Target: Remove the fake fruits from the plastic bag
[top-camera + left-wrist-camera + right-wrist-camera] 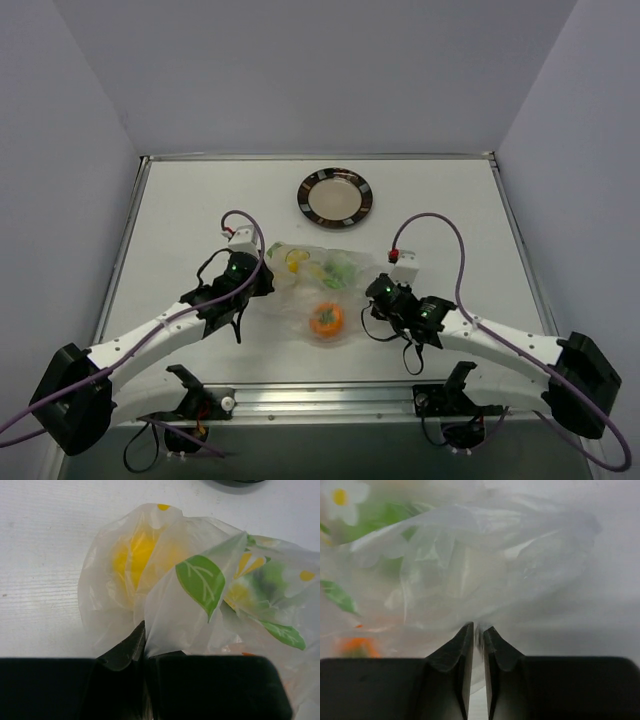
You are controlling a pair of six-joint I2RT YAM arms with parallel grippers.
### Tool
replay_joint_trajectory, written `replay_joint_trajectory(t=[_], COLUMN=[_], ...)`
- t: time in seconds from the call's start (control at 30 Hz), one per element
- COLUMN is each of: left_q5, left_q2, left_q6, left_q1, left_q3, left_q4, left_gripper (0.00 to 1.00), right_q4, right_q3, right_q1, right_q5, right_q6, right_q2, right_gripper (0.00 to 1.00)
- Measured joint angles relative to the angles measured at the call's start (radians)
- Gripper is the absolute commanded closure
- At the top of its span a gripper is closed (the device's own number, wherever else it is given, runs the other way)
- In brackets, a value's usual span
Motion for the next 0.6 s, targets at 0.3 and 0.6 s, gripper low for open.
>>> replay_joint_trajectory(t=[0.3, 0.6], left_q5=[0.051, 0.081], left_q2=[-0.011, -0.048], left_q6=[0.000, 0.000], left_q1=[0.000, 0.000], left_q3=[0.001, -0.024], left_q4=[0.013, 0.031], left_gripper=[0.98, 0.98], right_q4=[-0.115, -0.200], right_q3=[0.090, 0.388], right_q1=[-0.005, 0.064], right_q5=[0.041, 0.060], right_q6=[-0.066, -0.168], right_q2=[-0.116, -0.176], right_gripper=[0.10, 0.64])
